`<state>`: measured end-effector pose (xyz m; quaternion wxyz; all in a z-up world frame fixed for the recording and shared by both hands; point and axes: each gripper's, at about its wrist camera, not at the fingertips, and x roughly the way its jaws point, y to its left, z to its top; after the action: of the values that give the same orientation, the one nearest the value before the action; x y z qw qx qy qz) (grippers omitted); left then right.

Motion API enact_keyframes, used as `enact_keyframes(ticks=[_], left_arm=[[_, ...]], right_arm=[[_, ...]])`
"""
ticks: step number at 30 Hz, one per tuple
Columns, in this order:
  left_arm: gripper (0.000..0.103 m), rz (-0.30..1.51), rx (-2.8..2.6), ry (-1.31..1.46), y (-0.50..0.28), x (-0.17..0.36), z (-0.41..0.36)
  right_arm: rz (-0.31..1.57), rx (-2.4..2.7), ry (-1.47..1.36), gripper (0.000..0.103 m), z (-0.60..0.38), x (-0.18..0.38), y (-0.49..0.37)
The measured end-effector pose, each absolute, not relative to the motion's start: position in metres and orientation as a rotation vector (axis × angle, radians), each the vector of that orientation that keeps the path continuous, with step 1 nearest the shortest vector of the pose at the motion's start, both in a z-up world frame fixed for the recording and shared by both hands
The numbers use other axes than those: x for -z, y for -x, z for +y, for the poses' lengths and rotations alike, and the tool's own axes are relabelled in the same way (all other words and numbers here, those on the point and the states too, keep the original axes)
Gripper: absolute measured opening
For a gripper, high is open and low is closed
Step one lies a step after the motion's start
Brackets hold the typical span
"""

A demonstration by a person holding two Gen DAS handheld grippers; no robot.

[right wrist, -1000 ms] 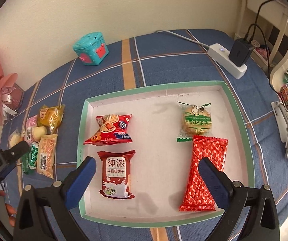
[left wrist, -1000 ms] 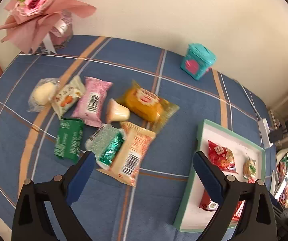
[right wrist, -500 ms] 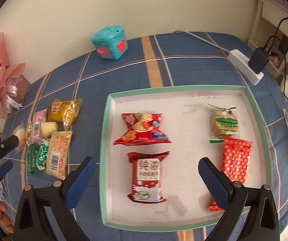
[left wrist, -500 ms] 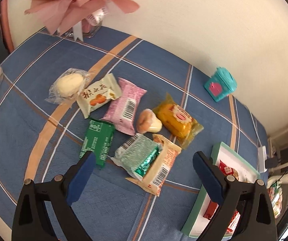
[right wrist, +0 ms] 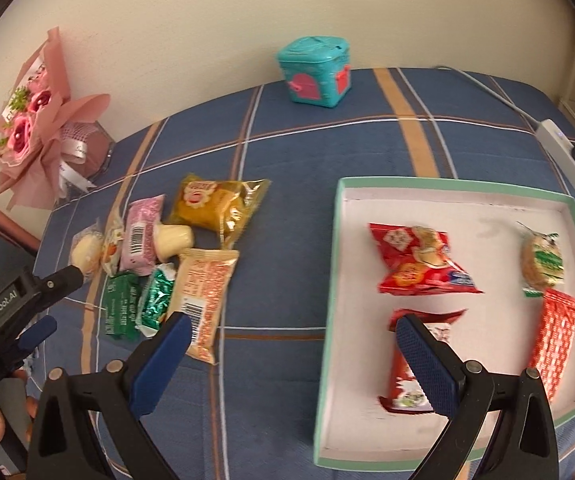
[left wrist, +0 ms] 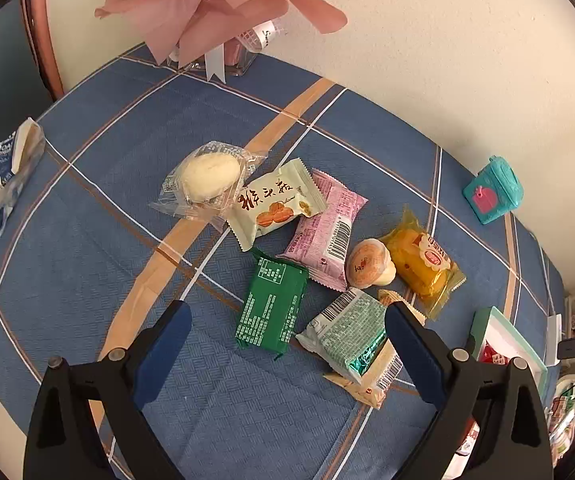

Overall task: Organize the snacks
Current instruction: 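Move both tools back toward the remaining snacks, then grasp the green pack with left tool while right tool grasps the beige barcode pack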

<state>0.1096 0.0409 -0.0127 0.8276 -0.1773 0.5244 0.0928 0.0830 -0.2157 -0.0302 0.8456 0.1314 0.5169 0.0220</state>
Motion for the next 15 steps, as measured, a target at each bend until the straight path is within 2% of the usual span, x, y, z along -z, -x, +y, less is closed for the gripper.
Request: enact_keyframes(ticks=[12,15], left_arm=[[0.098,1.186,-0.138,0.428,-0.128,0.044,0.047],[0.094,1.185,-0.149,0.432,-0.13,0.049,0.056]], right_arm=[[1.189,-0.121,-0.238,0.103,-0.164,0.069,-0.117],[1.211,-0.129,-0.229,0.103,-0.153,0.08,-0.124]])
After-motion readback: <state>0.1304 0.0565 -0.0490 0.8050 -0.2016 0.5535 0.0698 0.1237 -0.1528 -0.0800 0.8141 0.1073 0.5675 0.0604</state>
